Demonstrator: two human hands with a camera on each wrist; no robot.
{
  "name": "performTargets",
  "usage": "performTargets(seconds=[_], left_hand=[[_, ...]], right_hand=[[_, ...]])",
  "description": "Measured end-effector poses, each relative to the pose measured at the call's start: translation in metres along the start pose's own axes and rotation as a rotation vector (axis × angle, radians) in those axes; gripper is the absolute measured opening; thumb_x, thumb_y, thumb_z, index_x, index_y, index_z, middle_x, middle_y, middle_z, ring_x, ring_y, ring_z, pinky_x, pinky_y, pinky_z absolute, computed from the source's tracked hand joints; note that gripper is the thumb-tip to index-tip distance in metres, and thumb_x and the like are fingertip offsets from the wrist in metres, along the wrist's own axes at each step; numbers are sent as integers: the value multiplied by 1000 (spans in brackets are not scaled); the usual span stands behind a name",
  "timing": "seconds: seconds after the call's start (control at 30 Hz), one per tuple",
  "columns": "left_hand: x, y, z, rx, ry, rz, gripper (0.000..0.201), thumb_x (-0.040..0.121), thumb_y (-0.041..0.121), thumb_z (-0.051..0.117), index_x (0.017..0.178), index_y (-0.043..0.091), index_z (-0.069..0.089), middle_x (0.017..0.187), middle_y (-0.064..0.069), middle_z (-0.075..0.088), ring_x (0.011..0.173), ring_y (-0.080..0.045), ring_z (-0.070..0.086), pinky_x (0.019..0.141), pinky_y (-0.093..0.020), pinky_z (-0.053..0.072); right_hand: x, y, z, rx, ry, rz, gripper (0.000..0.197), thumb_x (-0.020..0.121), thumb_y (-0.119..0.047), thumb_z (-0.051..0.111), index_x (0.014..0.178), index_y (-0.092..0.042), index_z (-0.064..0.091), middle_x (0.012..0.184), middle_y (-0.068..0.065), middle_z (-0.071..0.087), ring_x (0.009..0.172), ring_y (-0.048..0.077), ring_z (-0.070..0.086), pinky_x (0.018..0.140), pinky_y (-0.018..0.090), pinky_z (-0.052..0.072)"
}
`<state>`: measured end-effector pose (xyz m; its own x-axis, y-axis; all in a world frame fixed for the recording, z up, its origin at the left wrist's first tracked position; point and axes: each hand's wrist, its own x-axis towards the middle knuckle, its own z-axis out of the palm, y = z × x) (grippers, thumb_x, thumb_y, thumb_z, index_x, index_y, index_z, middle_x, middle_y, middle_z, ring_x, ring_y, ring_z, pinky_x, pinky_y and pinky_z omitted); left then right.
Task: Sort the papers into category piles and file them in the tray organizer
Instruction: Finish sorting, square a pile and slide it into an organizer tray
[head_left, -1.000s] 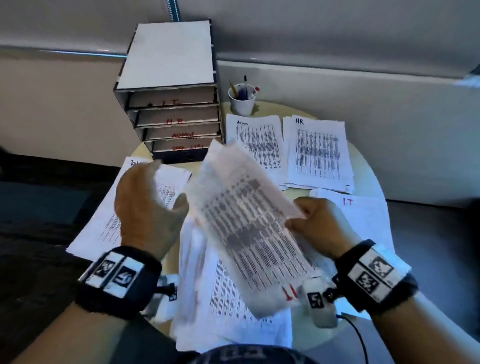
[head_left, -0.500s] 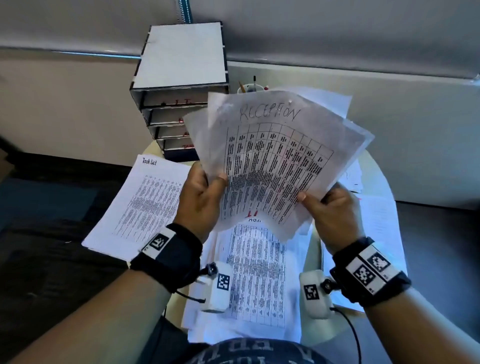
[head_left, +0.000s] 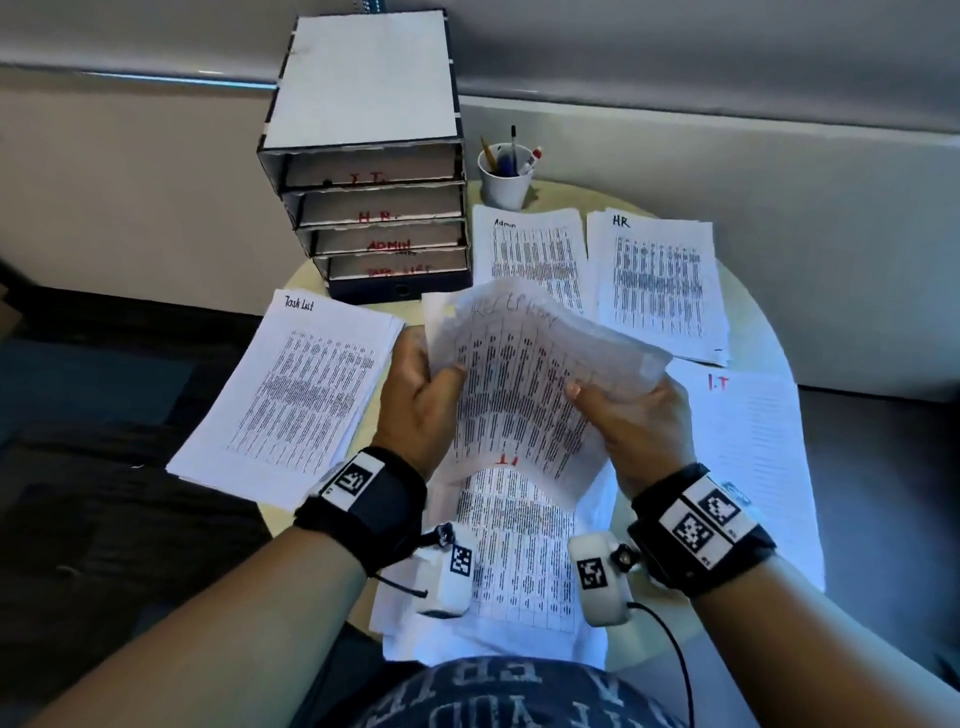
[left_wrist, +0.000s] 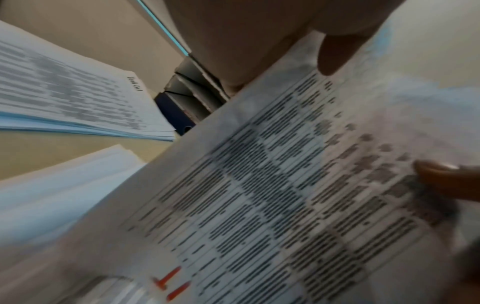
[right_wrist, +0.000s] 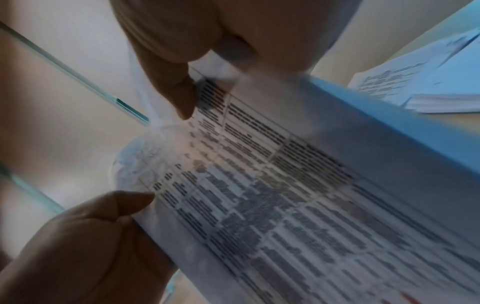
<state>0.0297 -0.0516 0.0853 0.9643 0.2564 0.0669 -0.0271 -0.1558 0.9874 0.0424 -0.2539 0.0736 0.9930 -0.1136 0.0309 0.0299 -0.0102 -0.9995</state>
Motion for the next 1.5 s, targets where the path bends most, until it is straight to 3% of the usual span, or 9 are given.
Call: performTargets(seconds=[0.2,0.37,0.5,0.73,0.87,1.0,1.23,1.4,1.5], left_hand=[[7,7,-7,-170,81,-34,21,79,9,45,100,9,49,84,3,59,72,-1,55,63,-16,46],[2,-20,0,-59,12,-169,37,74,17,45,105,-3,45,91,-17,58,82,-17,55,74,-42,49],[9,-26,2,-54,83,-101,27,78,19,44,100,3,46,97,-22,59,84,-19,55,70,-37,46],[12,-58,0,266,-166,-142,32,88,24,42,115,9,49,102,-6,64,91,-18,62,74,-34,54],[22,-24,9,485,-166,226,7,90,7,41,90,14,43,76,4,44,64,-8,41,56,-24,30],[16,35,41,943,-334,646,13,84,25,42,90,17,49,82,-1,48,75,-28,49,65,-37,38],[1,44,92,916,-349,914,26,75,18,54,97,16,68,93,-6,63,91,-32,59,81,-45,45],[-2,-14,70,834,-167,566,48,70,22,64,117,15,57,124,-15,54,119,-34,48,100,-44,39],[-18,-66,57,1069,-547,197,55,82,33,64,133,18,51,140,-11,43,129,-33,45,102,-42,42]], right_hand=[[4,-5,-8,67,22,-19,31,63,-16,85,91,-18,71,89,8,74,84,31,71,74,41,59],[1,21,-3,-51,29,89,30,71,4,79,99,-3,72,93,11,74,87,27,72,80,40,59],[4,13,-2,54,106,132,23,75,8,75,96,-1,71,88,3,77,83,22,74,72,28,58],[2,20,-13,-188,119,250,32,76,0,75,104,-11,66,92,-4,74,90,16,71,86,43,59],[-10,-35,-41,-626,303,-333,68,72,-22,80,132,-12,48,130,5,53,125,23,50,106,38,43],[-28,-101,-48,-977,107,-812,67,75,-19,74,136,-7,49,139,18,49,131,36,46,104,56,39],[-20,-59,-102,-1276,-180,-166,6,86,-26,62,81,-23,64,73,-2,64,72,26,61,60,33,45],[-19,3,-214,-887,108,347,16,85,-21,71,71,-13,70,63,4,66,59,19,55,52,20,40],[-29,41,-248,-605,290,575,10,89,-21,67,85,-12,72,64,-1,71,51,14,63,44,19,47]])
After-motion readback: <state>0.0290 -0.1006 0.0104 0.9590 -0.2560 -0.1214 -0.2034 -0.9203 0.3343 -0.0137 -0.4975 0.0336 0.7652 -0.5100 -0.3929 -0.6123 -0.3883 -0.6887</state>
